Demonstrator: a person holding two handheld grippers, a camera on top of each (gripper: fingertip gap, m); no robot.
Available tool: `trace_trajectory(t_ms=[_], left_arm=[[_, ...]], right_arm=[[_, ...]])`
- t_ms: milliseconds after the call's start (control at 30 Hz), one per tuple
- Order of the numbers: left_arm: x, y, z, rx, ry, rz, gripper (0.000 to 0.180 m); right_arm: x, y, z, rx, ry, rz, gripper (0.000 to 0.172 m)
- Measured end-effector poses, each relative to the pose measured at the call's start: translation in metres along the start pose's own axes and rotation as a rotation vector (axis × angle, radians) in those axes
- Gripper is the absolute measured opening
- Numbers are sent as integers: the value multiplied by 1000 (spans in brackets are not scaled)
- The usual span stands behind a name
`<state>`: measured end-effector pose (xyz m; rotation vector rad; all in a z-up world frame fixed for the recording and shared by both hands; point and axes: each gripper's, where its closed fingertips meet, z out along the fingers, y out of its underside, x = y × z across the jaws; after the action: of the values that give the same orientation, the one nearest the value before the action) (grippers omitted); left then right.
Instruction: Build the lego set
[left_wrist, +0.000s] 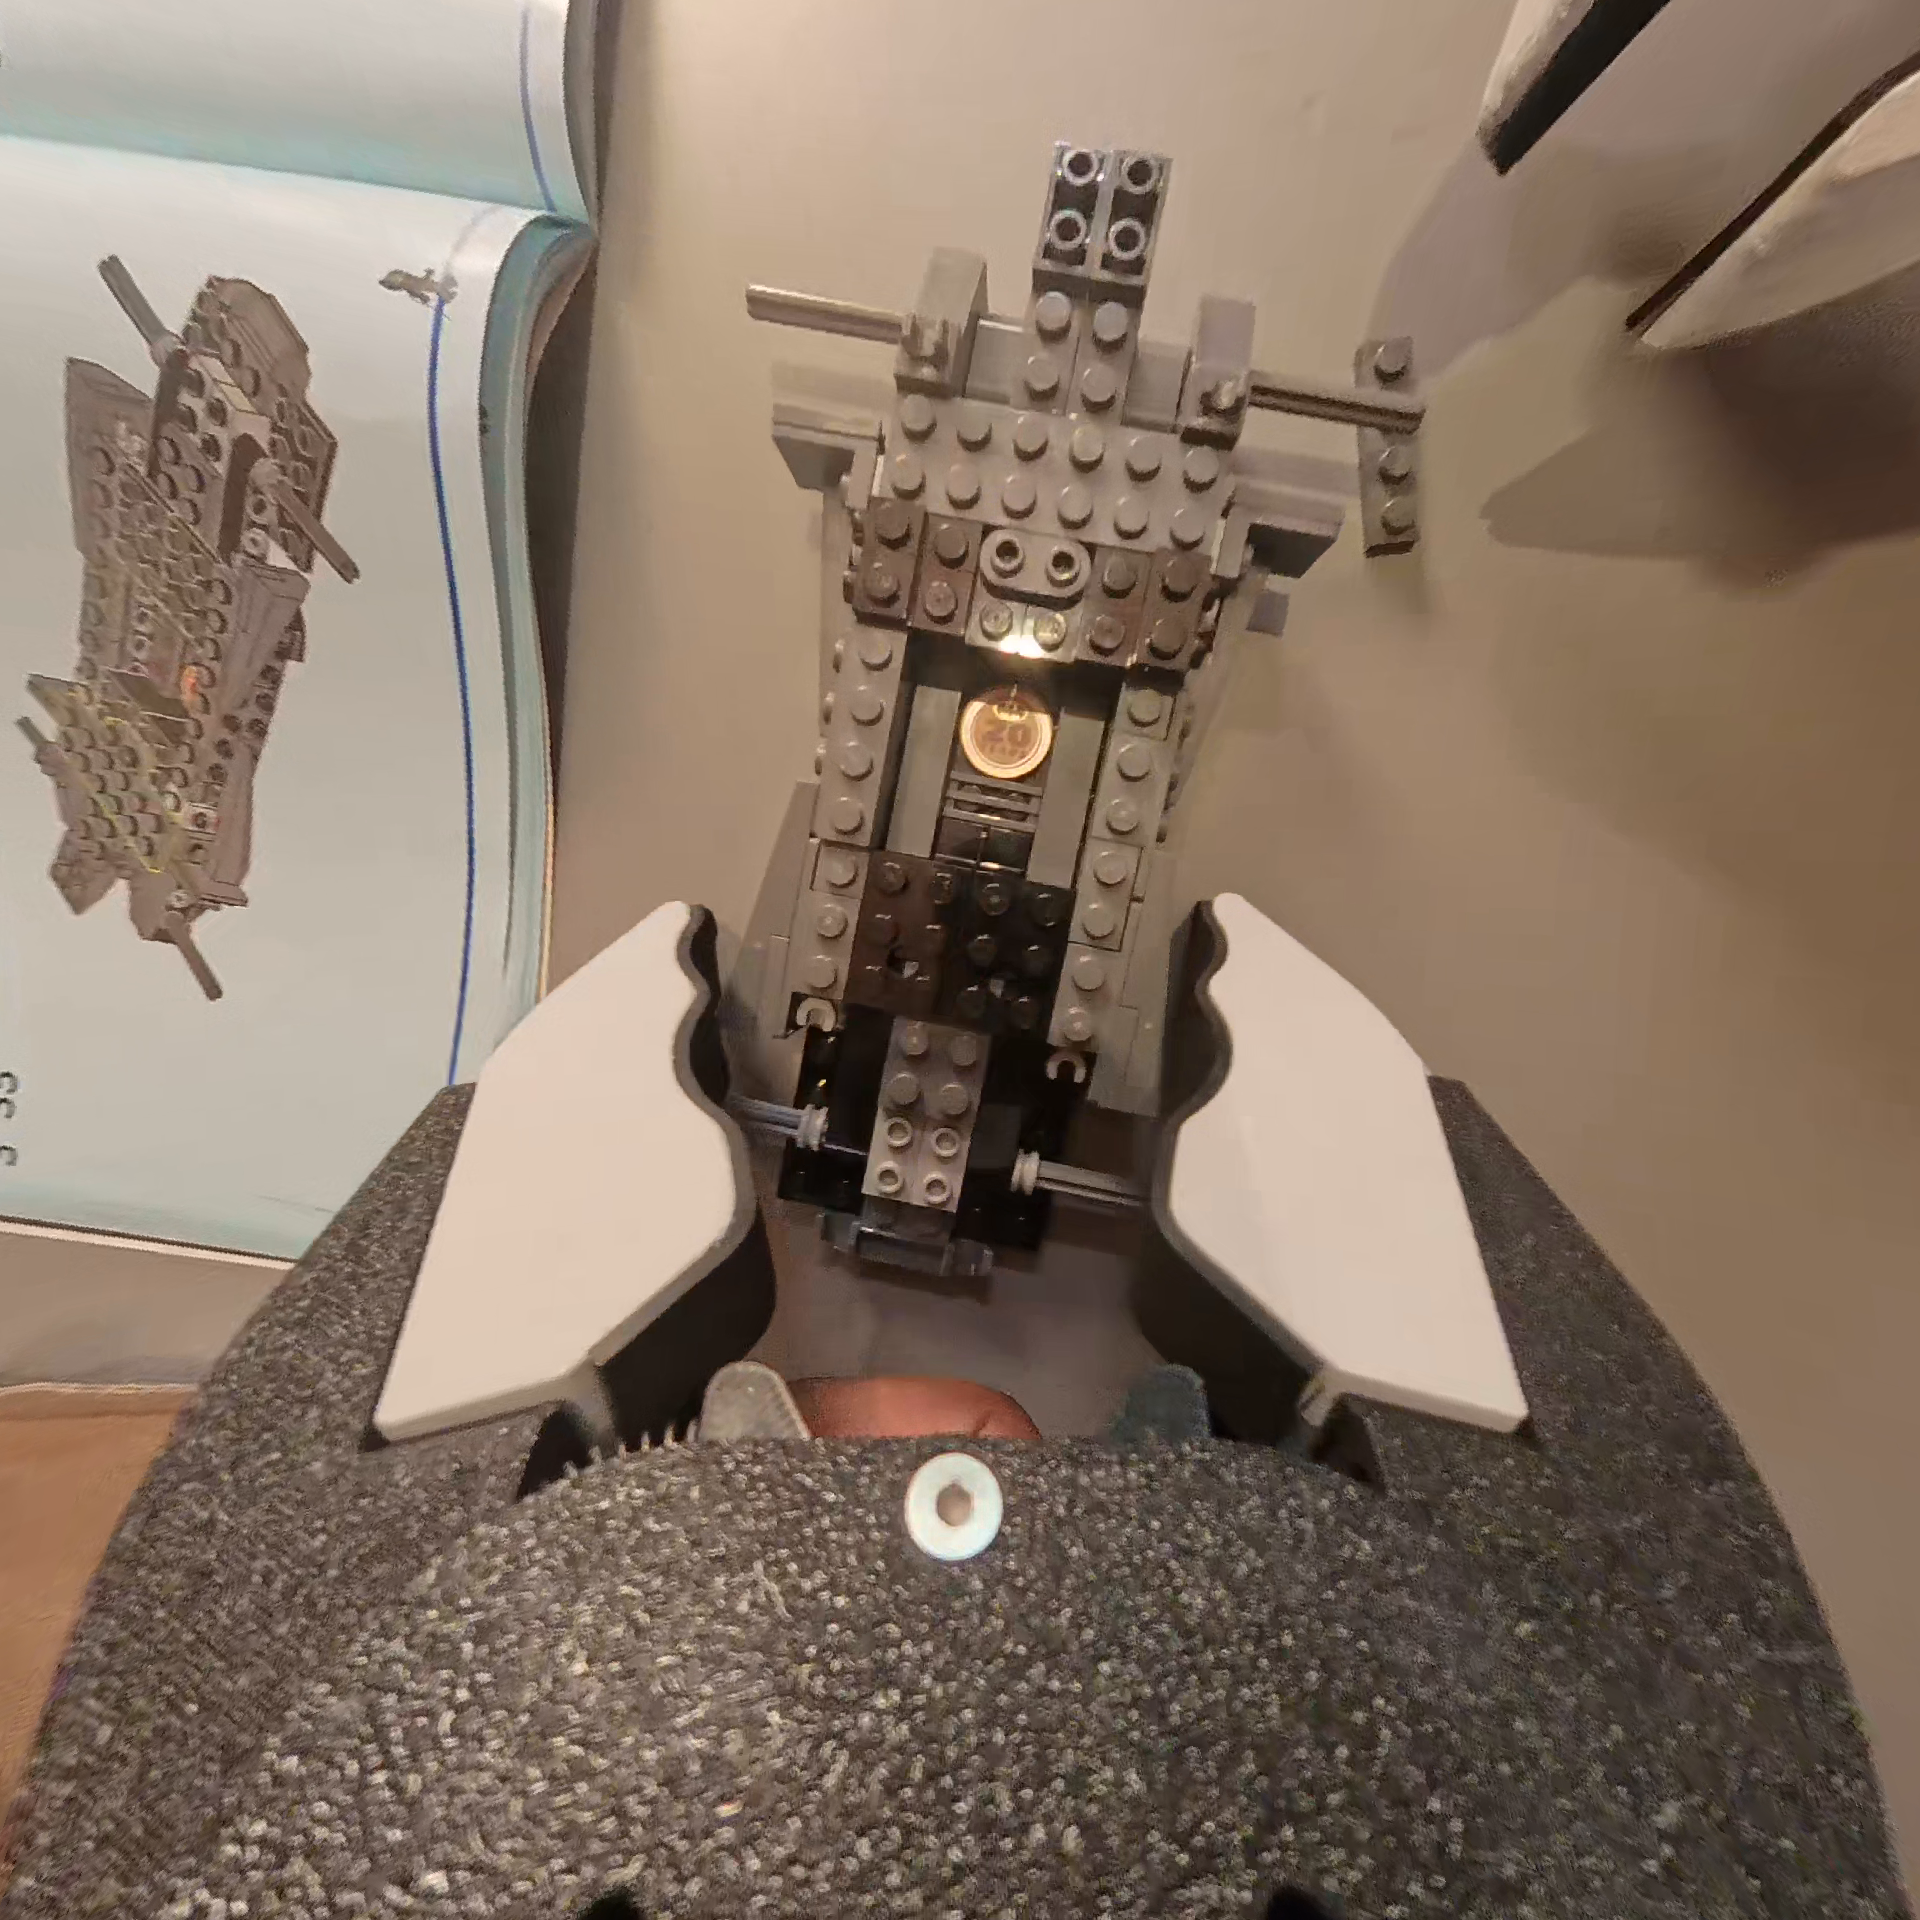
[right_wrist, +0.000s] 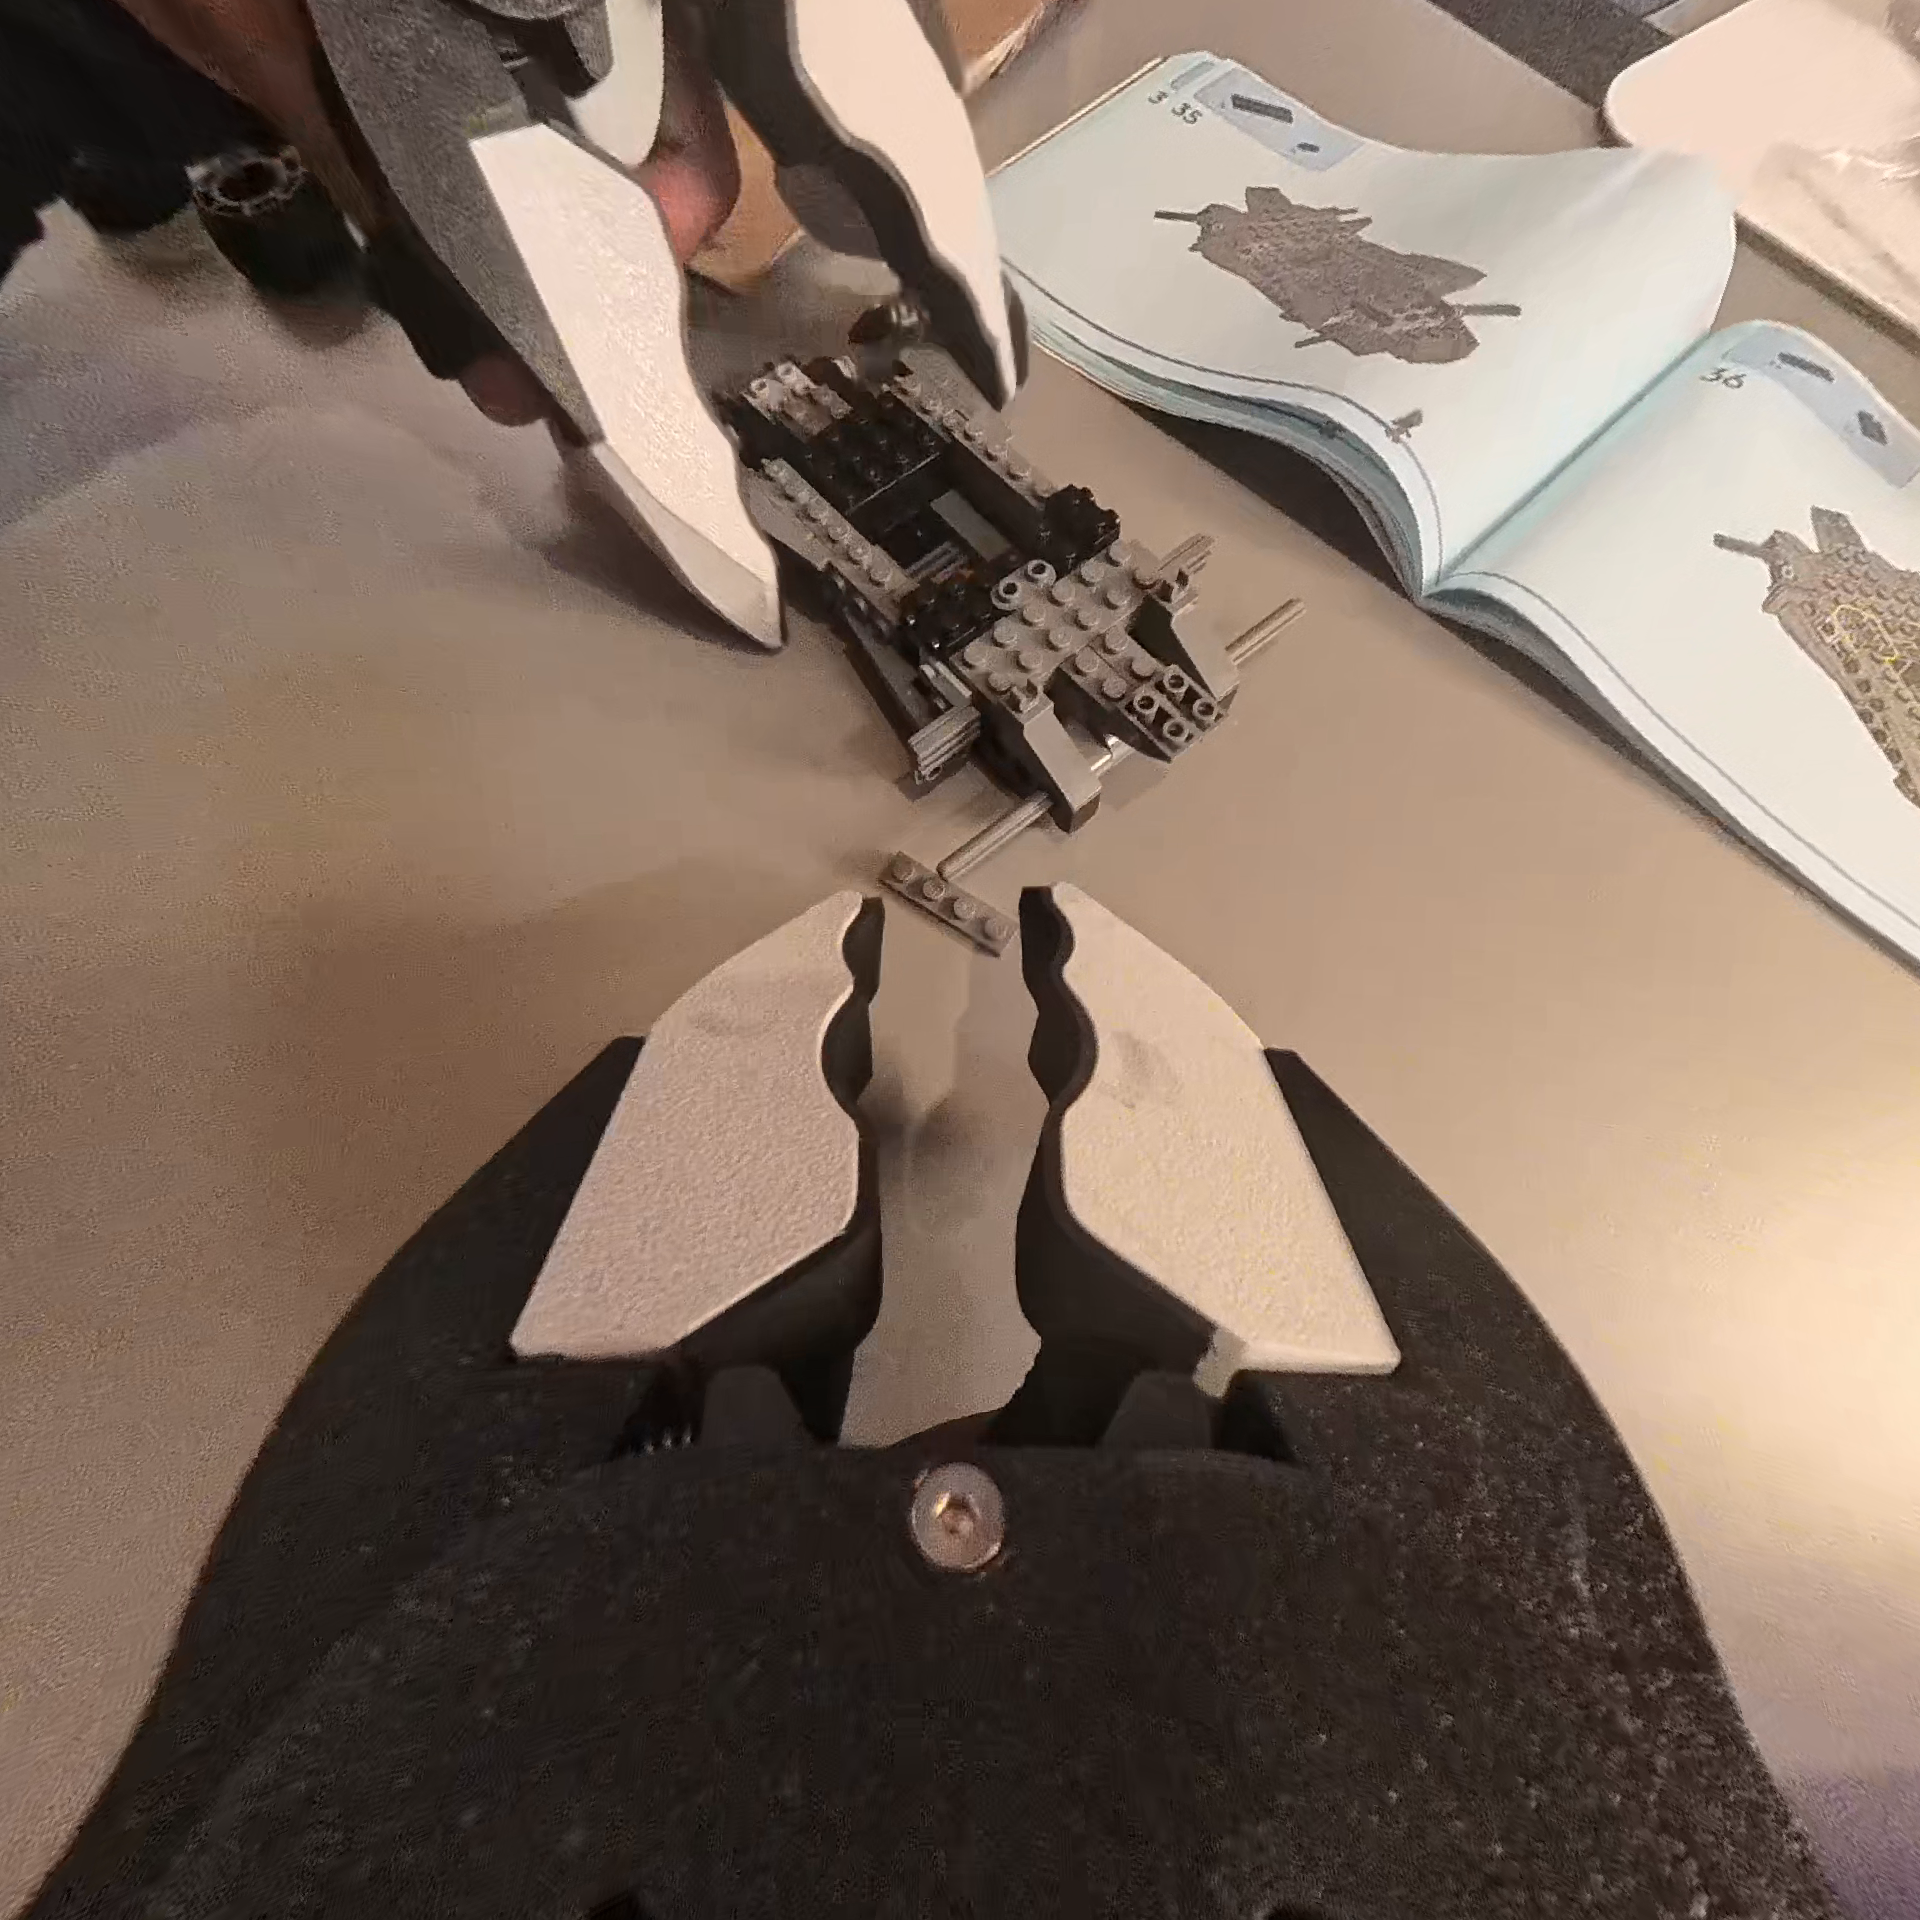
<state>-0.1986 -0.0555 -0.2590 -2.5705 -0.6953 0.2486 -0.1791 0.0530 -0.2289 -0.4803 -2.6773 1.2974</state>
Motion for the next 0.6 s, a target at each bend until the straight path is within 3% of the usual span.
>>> trace_trajectory(t_ms=[233, 333, 467, 600], left_arm=[[29, 4, -3, -75, -50, -194, 82], [70, 1, -9, -65, 83, -258, 87], [78, -6, -26, 30, 135, -304, 89], [63, -19, -34, 174, 232, -478, 83]], right_arm=[[7, -1, -4, -14, 97, 27, 26], [1, 3, -15, 8, 125, 36, 26], [-20, 13, -27, 23, 92, 109, 26], [-48, 15, -19, 8, -16, 240, 27]])
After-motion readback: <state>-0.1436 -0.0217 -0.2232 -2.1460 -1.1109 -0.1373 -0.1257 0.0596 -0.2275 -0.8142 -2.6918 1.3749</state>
